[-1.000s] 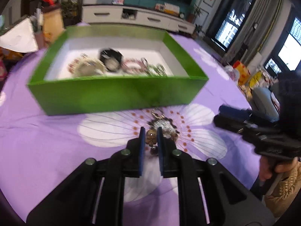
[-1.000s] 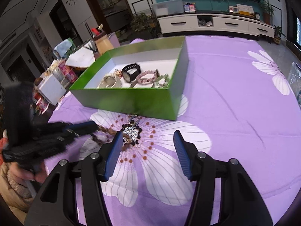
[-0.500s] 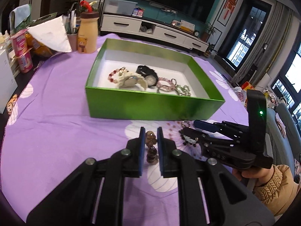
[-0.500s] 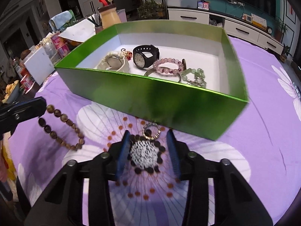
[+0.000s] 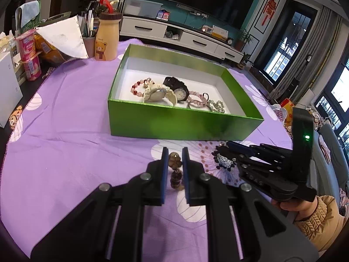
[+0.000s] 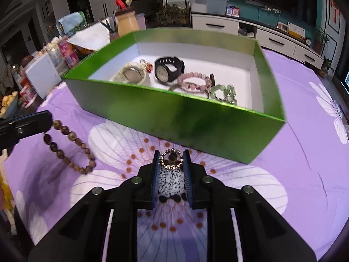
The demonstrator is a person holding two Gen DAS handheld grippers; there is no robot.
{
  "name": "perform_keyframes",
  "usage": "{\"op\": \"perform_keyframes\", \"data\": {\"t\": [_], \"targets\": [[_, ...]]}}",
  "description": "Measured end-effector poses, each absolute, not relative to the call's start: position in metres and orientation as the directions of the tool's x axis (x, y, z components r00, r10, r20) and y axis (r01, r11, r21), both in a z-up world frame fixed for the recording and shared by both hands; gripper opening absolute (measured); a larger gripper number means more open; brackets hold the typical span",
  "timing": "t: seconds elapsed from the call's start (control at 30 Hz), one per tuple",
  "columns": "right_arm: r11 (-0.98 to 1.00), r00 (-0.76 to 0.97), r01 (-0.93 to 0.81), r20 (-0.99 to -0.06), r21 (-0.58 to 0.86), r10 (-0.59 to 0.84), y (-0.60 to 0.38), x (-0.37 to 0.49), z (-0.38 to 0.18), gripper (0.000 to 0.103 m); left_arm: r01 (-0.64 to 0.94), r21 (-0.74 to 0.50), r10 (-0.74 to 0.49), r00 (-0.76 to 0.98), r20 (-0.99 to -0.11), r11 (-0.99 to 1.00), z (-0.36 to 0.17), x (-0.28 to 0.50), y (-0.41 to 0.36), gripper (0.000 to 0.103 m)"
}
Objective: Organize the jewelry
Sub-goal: 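Carry the brown bracelet and black-and-white beaded piece into the green box and open both grippers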
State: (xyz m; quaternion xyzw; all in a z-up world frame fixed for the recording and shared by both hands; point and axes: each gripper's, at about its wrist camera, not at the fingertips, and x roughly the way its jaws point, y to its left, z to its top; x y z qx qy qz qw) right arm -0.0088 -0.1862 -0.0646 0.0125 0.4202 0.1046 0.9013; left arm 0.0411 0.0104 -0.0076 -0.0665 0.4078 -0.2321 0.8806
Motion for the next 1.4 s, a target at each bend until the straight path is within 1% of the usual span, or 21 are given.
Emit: {"op": "perform_keyframes", "data": {"t": [0.43, 0.77, 1.1, 1.4], "targets": [[0.96, 0.706, -0.224, -0.652, 0.166, 0.277, -0.202, -0.045, -0.011, 0.02, 0.375, -0.272, -0.455, 0.601, -0.656, 0.886, 0.027, 0.03, 0.006, 0.012], [0.959, 0.77, -0.216, -0.572, 0.183, 0.282, -0.226, -0.053, 0.028, 0.02, 0.38, -0.246, -0.446, 0.646, -0.619, 0.892, 0.066, 0.044, 0.003, 0.012], [0.965, 0.8, -0.202, -0.54, 0.169, 0.262, -0.24, -0.042, 0.05, 0.02, 0.374, -0.224, -0.429, 0.666, -0.61, 0.9, 0.093, 0.082, -0.006, 0.012], [0.967, 0.806, -0.193, -0.535, 0.165, 0.252, -0.246, -0.021, 0.059, 0.02, 0.361, -0.189, -0.395, 0.671, -0.627, 0.913, 0.098, 0.119, -0.016, 0.012]]}}
